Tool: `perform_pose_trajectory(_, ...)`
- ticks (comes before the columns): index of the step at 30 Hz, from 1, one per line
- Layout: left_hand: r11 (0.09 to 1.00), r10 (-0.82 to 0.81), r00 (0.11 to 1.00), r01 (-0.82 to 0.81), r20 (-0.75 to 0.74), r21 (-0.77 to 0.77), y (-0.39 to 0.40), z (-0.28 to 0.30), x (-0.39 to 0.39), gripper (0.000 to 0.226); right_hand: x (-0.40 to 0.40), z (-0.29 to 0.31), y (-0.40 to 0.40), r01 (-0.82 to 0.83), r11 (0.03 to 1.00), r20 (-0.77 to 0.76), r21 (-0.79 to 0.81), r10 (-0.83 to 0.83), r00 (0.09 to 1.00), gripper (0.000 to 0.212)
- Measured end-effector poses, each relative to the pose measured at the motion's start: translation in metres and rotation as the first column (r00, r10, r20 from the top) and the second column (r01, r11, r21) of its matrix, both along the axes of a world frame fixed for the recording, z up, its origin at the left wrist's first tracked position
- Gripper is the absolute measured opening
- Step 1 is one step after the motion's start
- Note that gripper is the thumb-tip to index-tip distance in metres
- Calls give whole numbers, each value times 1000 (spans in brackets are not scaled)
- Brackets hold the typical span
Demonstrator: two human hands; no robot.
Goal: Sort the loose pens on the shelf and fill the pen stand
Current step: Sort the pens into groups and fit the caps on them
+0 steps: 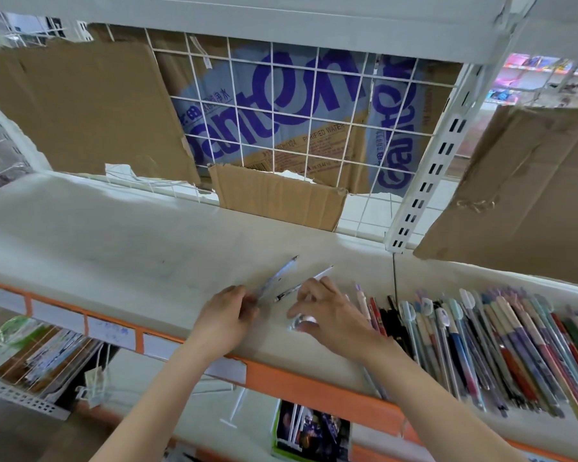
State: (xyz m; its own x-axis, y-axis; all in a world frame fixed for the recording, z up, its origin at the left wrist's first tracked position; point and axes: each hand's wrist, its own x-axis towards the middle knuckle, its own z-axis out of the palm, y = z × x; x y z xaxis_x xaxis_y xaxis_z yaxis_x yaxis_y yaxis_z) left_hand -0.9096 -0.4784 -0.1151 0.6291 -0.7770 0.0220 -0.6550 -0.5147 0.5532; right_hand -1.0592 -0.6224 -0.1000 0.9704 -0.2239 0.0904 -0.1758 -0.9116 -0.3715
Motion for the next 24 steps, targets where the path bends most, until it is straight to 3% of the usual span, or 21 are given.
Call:
perform_pose_trajectory(2, 996, -18, 1000, 17, -21, -83, 5, 0, -2, 15, 1, 1, 2, -3, 996, 108, 89, -7, 994, 13)
perform_pose_trajectory(4, 978, -51, 994, 31, -97, -205, 8, 4, -7, 13, 0, 10, 2, 108, 938, 136, 330, -160, 978, 5)
perform_pose_trajectory(7, 949, -121, 975, 58, -188, -310, 10, 10, -15, 32, -3, 24, -4, 141, 618, 148, 774, -393, 908, 12)
perform_pose_trajectory(9, 942, -153, 968, 83, -197, -324, 11, 13, -19, 31, -7, 30, -9, 123, 506, 142, 854, -453, 880, 9)
perform_pose_trajectory(12, 930, -194, 963, 120, -189, -346, 10, 18, -21, 24, -10, 34, -14, 115, 522, 147, 845, -435, 888, 12)
perform_pose_trajectory(24, 924, -196, 968, 128, -157, -360, 9, 19, -20, 31, -18, 36, -25, 146, 617, 107, 773, -354, 929, 15)
